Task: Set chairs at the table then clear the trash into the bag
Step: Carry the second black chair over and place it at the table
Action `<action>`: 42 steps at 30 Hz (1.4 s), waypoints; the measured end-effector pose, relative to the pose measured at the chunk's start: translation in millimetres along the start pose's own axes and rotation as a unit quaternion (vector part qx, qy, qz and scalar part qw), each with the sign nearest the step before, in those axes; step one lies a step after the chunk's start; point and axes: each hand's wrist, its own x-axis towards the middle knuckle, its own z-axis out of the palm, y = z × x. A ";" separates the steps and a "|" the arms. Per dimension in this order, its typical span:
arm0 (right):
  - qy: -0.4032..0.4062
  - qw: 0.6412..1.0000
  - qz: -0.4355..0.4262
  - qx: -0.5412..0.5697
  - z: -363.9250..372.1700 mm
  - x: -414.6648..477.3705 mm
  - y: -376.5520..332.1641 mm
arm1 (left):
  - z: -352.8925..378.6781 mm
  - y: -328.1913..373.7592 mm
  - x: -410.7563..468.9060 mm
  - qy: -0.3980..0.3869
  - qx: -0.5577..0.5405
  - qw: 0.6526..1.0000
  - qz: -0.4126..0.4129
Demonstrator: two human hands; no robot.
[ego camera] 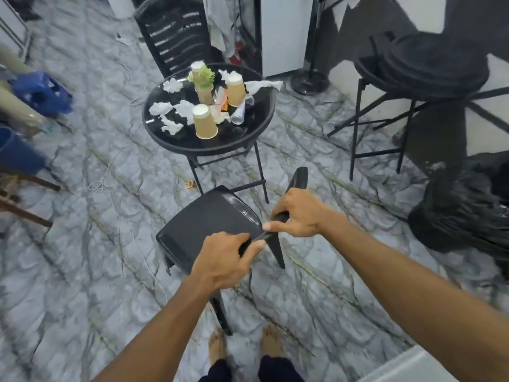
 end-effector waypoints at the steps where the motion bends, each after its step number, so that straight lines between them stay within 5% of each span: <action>1: 0.002 1.000 -0.007 -0.007 6.1 -4.5 -6.3 | -1.6 -10.1 -5.7 0.002 0.000 1.000 0.014; 8: 0.084 0.994 0.058 -0.040 35.0 -40.9 -37.4 | -12.1 -46.3 -0.2 -0.028 0.038 0.994 0.101; 14: 0.114 0.986 0.116 -0.025 22.4 12.3 -39.4 | -26.4 -65.0 40.2 -0.028 0.007 1.000 -0.002; 29: 0.061 0.993 -0.050 -0.084 20.2 111.4 -6.9 | -12.1 -125.7 30.2 0.073 -0.051 0.986 -0.140; 36: 0.181 0.982 -0.022 -0.058 32.8 62.9 14.8 | 4.9 -89.4 34.4 0.069 0.002 0.990 -0.124; 42: 0.192 0.980 0.015 -0.052 50.0 42.7 -0.5 | 12.4 -96.3 23.9 0.099 -0.022 0.992 -0.071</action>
